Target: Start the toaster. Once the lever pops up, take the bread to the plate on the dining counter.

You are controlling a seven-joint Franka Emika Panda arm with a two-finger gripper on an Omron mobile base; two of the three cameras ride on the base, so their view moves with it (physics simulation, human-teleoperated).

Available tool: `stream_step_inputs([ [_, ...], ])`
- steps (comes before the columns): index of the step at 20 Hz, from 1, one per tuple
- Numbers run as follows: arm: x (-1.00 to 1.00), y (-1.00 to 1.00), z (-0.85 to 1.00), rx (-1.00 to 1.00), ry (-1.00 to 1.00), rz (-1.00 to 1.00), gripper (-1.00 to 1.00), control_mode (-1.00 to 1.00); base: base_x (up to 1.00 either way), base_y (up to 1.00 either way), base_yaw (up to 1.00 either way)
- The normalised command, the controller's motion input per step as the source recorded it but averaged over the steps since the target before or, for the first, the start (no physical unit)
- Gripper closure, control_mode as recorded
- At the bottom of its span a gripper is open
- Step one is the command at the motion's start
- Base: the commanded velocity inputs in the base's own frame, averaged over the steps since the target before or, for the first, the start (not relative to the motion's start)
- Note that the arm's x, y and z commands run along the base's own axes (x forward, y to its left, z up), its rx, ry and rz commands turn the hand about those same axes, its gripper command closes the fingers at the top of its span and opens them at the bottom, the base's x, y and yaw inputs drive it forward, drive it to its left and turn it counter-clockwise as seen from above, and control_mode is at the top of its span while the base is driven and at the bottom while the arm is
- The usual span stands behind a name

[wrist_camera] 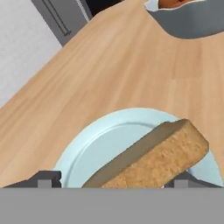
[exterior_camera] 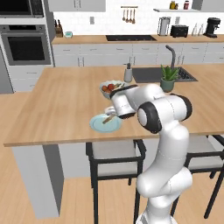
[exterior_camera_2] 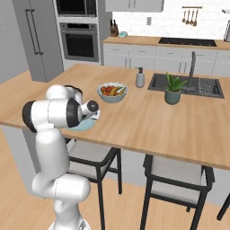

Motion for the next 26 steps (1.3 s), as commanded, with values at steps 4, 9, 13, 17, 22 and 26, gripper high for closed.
stream_step_inputs([
  [4,-0.54,0.00,-0.49,0.00,0.00,0.06,-1.00,-1.00,0.00,0.00,0.00],
  [9,-0.49,0.00,-0.24,0.00,-0.01,0.04,-1.00,-1.00,0.00,0.00,0.00],
  [13,-0.34,0.00,0.18,-0.01,-0.03,0.00,-1.00,-1.00,0.00,0.00,0.00],
  [17,-0.04,0.00,0.80,-0.08,-0.01,0.00,-1.00,-1.00,0.00,0.00,0.00],
  [22,0.00,-0.11,1.00,-0.13,0.09,0.00,-1.00,-1.00,0.00,0.00,0.00],
  [26,0.00,-0.35,0.92,-0.31,0.29,0.01,-1.00,-1.00,0.00,0.00,0.00],
])
